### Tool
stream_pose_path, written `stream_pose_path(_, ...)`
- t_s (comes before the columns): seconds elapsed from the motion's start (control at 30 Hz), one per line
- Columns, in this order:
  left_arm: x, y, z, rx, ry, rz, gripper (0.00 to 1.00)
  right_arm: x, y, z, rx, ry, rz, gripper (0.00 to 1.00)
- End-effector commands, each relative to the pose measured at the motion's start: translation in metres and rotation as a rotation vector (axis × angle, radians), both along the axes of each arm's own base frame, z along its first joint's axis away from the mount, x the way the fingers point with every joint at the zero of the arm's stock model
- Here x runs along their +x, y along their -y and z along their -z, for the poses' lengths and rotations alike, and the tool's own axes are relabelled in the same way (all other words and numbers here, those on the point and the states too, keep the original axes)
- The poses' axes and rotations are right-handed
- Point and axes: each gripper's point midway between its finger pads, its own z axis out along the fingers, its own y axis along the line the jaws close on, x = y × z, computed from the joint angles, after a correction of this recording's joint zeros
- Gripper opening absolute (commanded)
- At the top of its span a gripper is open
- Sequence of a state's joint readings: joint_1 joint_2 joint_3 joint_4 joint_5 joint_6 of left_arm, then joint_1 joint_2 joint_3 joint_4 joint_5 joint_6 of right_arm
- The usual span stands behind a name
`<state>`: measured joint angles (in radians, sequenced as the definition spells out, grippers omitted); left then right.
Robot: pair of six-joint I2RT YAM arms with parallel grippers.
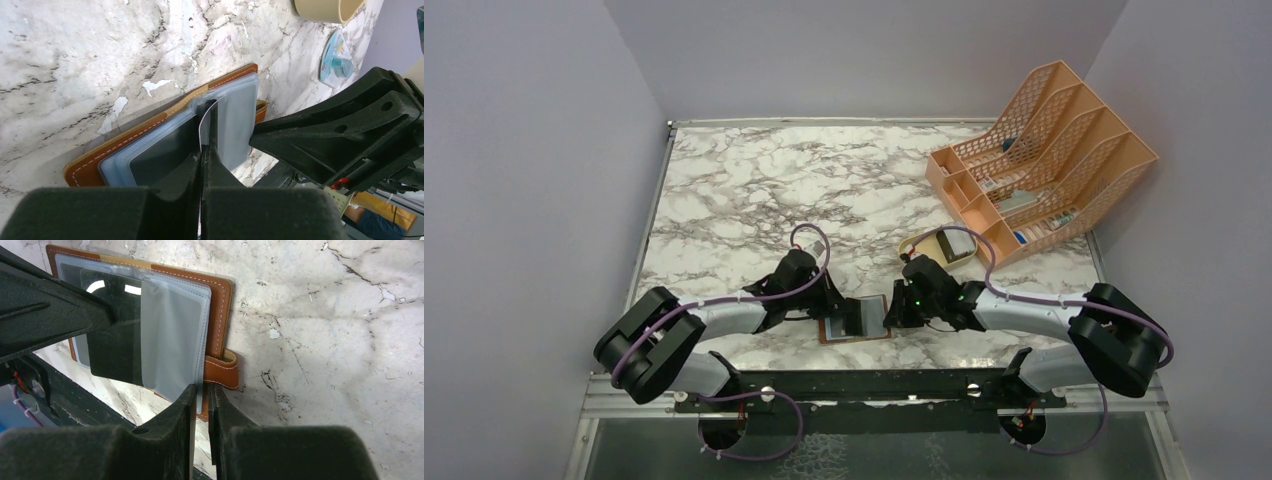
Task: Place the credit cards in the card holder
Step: Insert the credit card into the card holder.
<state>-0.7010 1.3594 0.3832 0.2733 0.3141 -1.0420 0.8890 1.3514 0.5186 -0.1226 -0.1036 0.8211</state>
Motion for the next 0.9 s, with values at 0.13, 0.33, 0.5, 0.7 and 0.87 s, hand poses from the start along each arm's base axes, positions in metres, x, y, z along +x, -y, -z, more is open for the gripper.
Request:
stream_pose_path(0.13, -0.010, -0.004, 0.013, 0.069, 0.003, -0.015, 0.04, -0.018, 0.005, 0.010, -0.007, -0.061, -0.011, 0.14)
stream_pose_path(0.33, -0.009, -0.005, 0.003, 0.069, 0.025, -0.016, 0.33, -0.018, 0.006, 0.007, -0.001, -0.056, -0.007, 0.13)
stream_pose_path(0.5, -0.010, -0.003, -0.007, 0.055, 0.034, 0.000, 0.47, -0.018, 0.005, 0.003, 0.014, -0.049, -0.010, 0.11)
stream_pose_path(0.7, -0.015, -0.003, -0.006, 0.057, 0.022, 0.008, 0.50, -0.019, 0.001, 0.006, 0.025, -0.062, -0.023, 0.10)
stream_pose_path(0.87, -0.018, 0.003, -0.004, 0.057, 0.021, 0.018, 0.51, -0.022, -0.003, 0.006, 0.048, -0.070, -0.035, 0.09)
